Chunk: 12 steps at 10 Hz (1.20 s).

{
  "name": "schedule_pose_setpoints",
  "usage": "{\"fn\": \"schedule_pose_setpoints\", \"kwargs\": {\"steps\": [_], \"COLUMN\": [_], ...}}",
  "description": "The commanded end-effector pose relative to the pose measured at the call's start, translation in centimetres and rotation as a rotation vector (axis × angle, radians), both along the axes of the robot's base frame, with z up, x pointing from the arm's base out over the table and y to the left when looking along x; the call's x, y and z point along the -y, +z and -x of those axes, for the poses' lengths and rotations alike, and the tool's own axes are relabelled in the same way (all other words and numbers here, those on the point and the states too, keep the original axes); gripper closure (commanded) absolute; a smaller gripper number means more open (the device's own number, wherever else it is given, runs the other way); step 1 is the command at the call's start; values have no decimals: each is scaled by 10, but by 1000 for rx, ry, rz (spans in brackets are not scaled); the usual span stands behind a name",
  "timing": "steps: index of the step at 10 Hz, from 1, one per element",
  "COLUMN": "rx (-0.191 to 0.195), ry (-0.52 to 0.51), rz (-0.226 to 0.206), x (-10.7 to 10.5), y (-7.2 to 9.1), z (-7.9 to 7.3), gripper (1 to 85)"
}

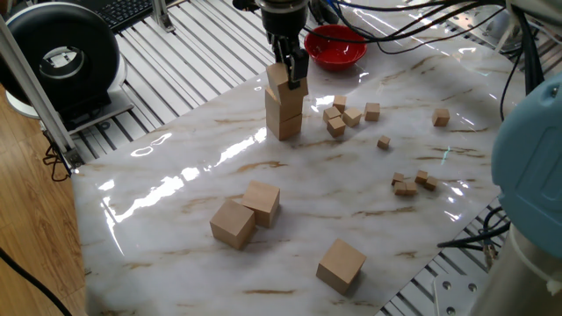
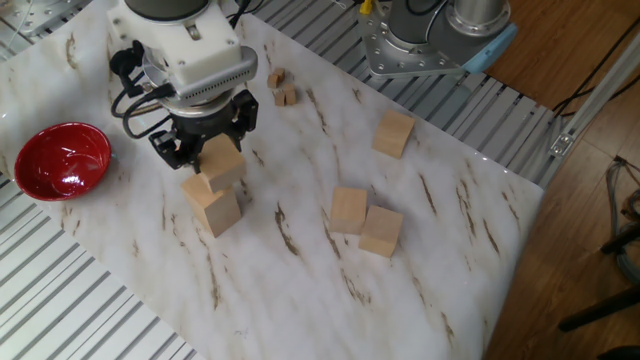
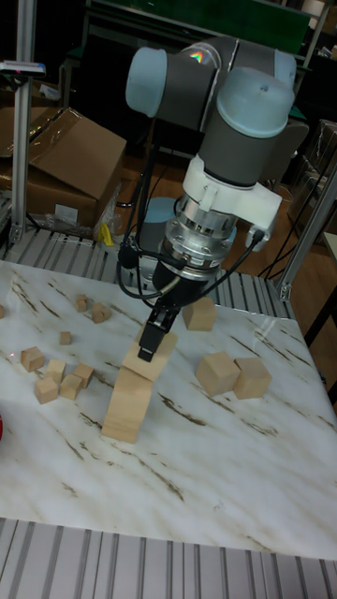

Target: Stack the blocks in a vertical line of five

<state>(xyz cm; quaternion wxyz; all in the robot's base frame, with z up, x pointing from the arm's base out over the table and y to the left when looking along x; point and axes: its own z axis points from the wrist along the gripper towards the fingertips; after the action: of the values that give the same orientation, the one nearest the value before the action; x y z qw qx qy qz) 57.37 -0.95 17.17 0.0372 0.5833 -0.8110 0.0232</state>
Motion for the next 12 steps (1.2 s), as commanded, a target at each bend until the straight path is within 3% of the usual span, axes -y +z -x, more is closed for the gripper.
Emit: {"fn": "schedule_pose_setpoints", "kwargs": {"steps": [1, 3, 6, 9, 12], "rx": [-8, -7, -9, 30, 46], "ry": [17, 62, 100, 229, 250], "rz": [-18, 12, -20, -22, -42], "x": [3, 18, 10, 9, 3], "y": [0, -2, -5, -8, -9], "z": [-3, -14, -18, -37, -45], "gripper": [473, 473, 473, 470, 460]}}
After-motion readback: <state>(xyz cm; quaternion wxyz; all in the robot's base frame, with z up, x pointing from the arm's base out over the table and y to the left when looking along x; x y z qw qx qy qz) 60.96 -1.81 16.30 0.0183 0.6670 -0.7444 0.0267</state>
